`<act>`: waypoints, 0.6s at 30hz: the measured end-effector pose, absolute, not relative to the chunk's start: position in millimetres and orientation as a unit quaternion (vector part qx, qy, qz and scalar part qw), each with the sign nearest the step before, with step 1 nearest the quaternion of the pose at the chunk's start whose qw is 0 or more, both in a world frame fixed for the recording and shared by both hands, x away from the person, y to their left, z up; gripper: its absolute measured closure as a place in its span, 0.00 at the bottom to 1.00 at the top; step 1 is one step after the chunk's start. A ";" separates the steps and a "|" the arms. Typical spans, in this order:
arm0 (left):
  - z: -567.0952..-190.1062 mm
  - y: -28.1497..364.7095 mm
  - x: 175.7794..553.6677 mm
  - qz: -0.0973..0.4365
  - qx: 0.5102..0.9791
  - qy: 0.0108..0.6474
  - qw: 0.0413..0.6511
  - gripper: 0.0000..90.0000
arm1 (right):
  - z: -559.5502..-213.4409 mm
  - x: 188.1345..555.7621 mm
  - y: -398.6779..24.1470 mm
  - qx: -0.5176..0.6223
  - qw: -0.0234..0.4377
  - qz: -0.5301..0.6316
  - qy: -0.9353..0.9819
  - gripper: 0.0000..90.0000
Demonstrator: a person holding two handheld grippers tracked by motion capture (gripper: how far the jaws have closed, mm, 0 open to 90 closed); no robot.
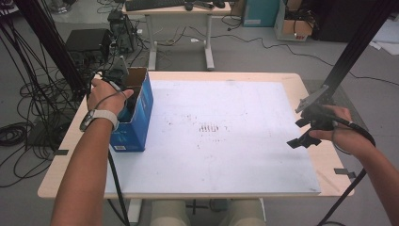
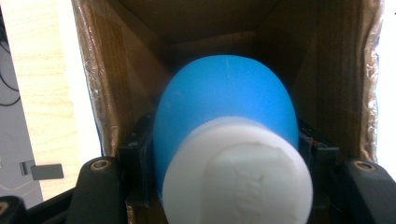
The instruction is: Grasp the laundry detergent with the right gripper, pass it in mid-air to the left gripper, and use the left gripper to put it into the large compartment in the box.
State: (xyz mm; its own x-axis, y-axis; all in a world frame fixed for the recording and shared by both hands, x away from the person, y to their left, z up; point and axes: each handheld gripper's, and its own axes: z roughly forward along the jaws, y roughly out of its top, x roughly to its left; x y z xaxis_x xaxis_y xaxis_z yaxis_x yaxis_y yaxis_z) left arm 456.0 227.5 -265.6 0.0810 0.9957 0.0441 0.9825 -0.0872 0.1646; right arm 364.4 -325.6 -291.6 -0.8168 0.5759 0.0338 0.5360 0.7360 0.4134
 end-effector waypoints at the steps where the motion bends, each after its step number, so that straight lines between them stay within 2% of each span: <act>1: -265.8 227.6 455.9 0.072 0.734 0.674 0.047 0.41 | -291.8 364.4 -325.5 0.300 0.047 0.207 0.930 0.09; 18: -265.4 228.9 455.8 0.069 0.734 0.674 0.047 0.41 | -291.2 365.0 -325.5 0.299 0.047 0.205 0.931 0.09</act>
